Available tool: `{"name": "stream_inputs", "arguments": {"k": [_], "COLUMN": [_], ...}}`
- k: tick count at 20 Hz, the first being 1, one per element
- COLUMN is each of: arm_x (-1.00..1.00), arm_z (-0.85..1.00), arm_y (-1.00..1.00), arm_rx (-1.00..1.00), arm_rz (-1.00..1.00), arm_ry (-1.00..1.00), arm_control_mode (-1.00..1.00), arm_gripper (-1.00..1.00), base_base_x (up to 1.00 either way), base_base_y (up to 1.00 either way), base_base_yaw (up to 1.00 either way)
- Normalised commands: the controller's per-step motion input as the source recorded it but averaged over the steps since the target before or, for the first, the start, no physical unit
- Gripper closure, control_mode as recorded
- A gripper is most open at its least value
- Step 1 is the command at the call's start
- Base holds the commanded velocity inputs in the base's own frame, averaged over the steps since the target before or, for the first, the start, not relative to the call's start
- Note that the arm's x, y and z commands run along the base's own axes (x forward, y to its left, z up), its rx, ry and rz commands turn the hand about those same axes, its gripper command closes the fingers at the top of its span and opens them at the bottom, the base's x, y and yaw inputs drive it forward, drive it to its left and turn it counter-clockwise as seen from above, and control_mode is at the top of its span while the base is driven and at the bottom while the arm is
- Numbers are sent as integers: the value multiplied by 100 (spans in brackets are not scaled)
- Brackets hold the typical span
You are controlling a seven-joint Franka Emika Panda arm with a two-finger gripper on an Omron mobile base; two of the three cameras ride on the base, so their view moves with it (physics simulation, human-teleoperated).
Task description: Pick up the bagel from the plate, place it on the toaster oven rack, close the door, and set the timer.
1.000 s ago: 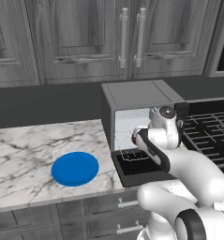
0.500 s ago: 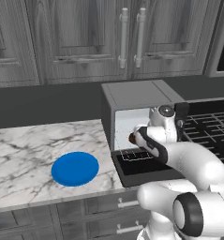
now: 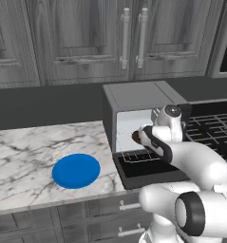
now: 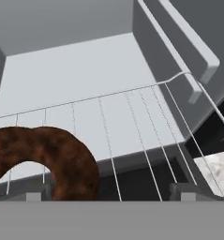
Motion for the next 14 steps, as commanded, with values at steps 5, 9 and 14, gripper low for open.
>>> {"name": "stream_inputs", "arguments": {"k": [5,9,14], "arm_x": [-18,-45,-70], "arm_z": [29,36,22], "arm_y": [0,-3,-3], "arm_rx": [0,0,0], "arm_rz": [0,0,0], "arm_ry": [-1,-3,-1], "arm_control_mode": [-100,-100,-100], "arm_gripper": [-100,-100,-100], "base_base_x": [0,0,0], "base_base_y": [0,0,0], "base_base_yaw": [0,0,0]}}
